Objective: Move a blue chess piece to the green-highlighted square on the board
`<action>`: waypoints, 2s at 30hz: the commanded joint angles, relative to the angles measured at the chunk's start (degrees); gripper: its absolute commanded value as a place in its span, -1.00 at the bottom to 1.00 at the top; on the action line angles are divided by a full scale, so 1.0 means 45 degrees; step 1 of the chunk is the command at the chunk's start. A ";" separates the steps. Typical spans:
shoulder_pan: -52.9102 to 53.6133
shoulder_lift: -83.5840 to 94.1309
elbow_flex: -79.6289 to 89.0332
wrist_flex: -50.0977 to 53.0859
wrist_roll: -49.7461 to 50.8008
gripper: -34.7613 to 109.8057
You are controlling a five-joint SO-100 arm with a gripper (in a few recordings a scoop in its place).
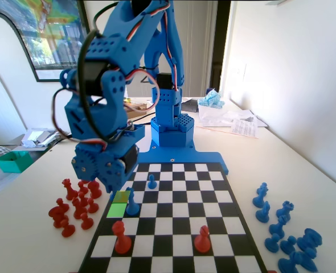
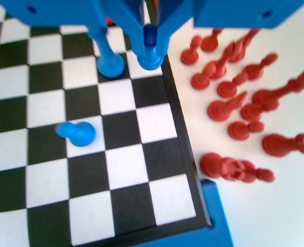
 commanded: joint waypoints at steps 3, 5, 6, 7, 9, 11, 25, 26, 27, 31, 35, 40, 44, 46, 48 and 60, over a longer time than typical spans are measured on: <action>0.0234 -0.0293 -0.1348 -0.0059 0.0078 -0.51; 0.0215 -0.0469 -0.1563 -0.0039 0.0156 -0.51; 0.0195 -0.0547 -0.1660 0.0000 0.0195 -0.51; 0.0176 -0.0625 -0.1758 0.0020 0.0215 -0.51; 0.0137 -0.0742 -0.1895 0.0039 0.0273 -0.51; 0.0078 -0.0801 -0.1953 0.0039 0.0312 -0.51; -0.0156 -0.0840 -0.0996 -0.0859 0.0176 -0.51; -0.0176 -0.0840 -0.0937 -0.0938 0.0176 -0.51; -0.0195 -0.0840 -0.0840 -0.1074 0.0156 -0.51; -0.0332 -0.0840 -0.0410 -0.1602 0.0176 -0.51; -0.0371 -0.0840 -0.0313 -0.1602 0.0156 -0.51; -0.0352 -0.0840 -0.0313 -0.1602 0.0137 -0.51; -0.0352 -0.0840 -0.0332 -0.1602 0.0195 -0.48; -0.0332 -0.0840 -0.0352 -0.1602 0.0176 -0.45; -0.0293 -0.0840 -0.0352 -0.1563 0.0137 -0.42; 0.0020 -0.0723 -0.1367 -0.0234 -0.0059 -0.39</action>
